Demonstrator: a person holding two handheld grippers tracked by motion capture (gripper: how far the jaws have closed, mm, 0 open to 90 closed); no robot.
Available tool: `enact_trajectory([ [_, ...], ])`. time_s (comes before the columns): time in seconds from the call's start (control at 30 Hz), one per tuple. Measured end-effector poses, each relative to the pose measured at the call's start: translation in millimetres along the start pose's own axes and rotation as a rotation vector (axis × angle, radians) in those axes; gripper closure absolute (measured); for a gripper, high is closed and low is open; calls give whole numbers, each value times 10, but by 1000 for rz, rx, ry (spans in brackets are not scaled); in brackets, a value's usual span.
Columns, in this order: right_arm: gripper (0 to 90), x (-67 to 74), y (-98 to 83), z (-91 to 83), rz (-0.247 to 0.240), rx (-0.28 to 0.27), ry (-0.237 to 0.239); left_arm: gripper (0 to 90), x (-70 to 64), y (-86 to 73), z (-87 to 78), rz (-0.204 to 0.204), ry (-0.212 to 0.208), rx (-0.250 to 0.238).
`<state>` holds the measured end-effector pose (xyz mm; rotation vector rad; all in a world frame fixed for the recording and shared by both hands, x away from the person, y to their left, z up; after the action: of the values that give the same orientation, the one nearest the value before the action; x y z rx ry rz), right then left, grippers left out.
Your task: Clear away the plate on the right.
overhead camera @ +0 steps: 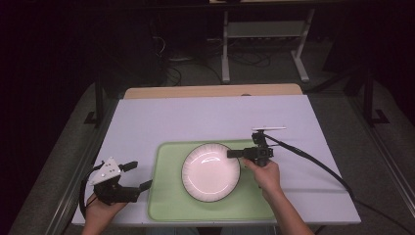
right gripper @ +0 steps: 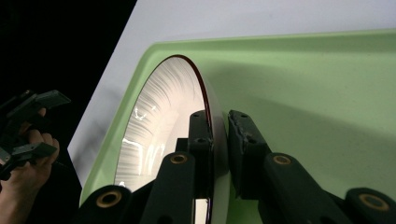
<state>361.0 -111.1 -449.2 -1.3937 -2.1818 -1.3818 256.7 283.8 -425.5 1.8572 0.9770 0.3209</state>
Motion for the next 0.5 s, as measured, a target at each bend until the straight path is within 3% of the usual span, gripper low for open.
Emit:
enact_trajectory([
  [0.5, 800, -45, -70, -39, 8, 19, -3, 150, -2, -1, 3, 1, -1, 1],
])
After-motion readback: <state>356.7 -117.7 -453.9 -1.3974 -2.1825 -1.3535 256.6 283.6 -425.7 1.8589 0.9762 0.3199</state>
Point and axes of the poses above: each handheld gripper's, and its own axes: z roughly forward along the jaws, y roughly out of its top, x roughly to its left, the point moved 3 cm from there along z, roughly forward along the jaws, and after that the axes turned 11 degrees about -z, right-handed, at the moved point
